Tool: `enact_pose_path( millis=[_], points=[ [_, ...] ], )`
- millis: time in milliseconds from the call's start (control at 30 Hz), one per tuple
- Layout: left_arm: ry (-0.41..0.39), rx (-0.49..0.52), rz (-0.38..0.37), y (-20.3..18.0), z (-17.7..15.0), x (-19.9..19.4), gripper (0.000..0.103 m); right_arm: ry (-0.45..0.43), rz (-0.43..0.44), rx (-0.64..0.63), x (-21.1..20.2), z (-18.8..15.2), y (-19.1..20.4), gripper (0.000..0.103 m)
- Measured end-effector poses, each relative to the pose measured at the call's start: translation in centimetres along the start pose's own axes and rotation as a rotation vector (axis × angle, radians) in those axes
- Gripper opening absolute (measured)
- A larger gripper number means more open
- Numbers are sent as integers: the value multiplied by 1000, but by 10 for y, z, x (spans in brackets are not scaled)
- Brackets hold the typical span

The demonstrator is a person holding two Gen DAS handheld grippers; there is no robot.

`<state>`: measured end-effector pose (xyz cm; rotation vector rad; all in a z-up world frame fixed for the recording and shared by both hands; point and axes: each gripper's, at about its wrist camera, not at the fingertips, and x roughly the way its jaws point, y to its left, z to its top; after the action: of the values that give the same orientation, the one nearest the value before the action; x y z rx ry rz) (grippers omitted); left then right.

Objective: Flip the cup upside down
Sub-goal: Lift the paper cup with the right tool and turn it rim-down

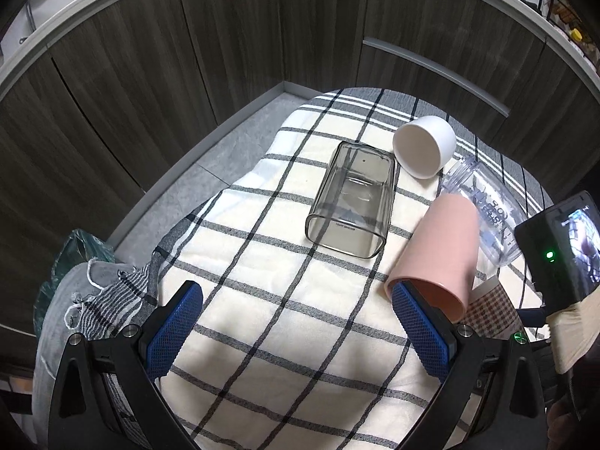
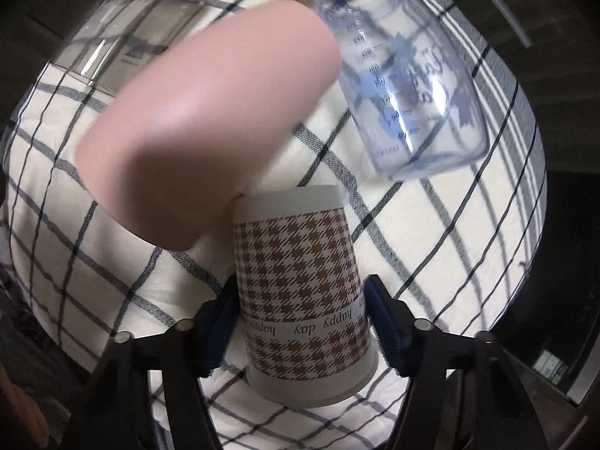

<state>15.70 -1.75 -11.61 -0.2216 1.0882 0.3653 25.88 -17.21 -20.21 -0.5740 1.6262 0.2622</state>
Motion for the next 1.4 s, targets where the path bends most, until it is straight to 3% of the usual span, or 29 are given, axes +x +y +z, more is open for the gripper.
enact_pose_path(
  millis=[233, 400, 633, 867, 1067, 1400],
  points=[
    [-13, 10, -54, 19, 0, -12, 103, -69, 41, 131, -30, -26, -9, 63],
    [-55, 64, -141, 39, 0, -32, 103, -144, 154, 291, -53, -61, -3, 63],
    [-110, 131, -181, 87, -4, -53, 103, -207, 289, 446, -63, -101, 43, 63],
    [-132, 164, -203, 122, -1, -56, 103, -215, 394, 633, -42, -113, 83, 63],
    [-160, 237, -202, 132, -1, -54, 103, -212, 368, 758, -30, -118, 101, 63],
    [-109, 276, -219, 134, -8, -39, 103, -205, 299, 799, -20, -112, 109, 64]
  ],
)
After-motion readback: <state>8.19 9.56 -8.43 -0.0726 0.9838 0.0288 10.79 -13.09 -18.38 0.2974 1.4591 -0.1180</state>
